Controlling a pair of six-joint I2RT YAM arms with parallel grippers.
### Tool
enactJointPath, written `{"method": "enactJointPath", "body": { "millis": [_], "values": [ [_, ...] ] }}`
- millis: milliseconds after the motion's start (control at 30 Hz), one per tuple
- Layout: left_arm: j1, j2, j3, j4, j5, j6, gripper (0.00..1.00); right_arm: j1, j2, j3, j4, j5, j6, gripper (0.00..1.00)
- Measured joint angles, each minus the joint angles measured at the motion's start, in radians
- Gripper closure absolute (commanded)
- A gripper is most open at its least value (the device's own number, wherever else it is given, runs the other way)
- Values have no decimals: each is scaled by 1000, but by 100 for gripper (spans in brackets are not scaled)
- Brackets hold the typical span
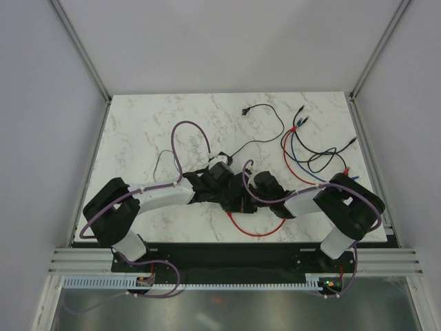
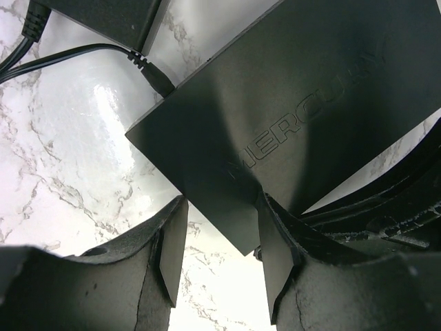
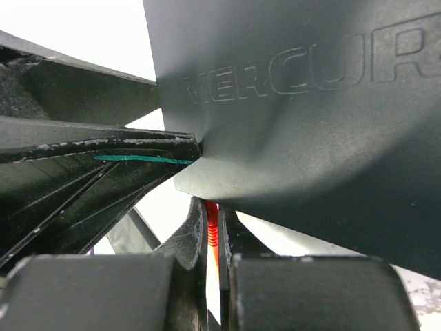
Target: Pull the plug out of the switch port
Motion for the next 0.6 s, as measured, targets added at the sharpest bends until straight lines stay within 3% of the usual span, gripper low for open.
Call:
{"method": "enactJointPath", "body": {
  "millis": [200,600],
  "values": [
    [0,4,0,14,17,0,48,-21,-21,-23,0,-14,-8,100],
    [-1,8,0,23,21,0,48,-78,-6,-155,161,-117,208,100]
  ]
}}
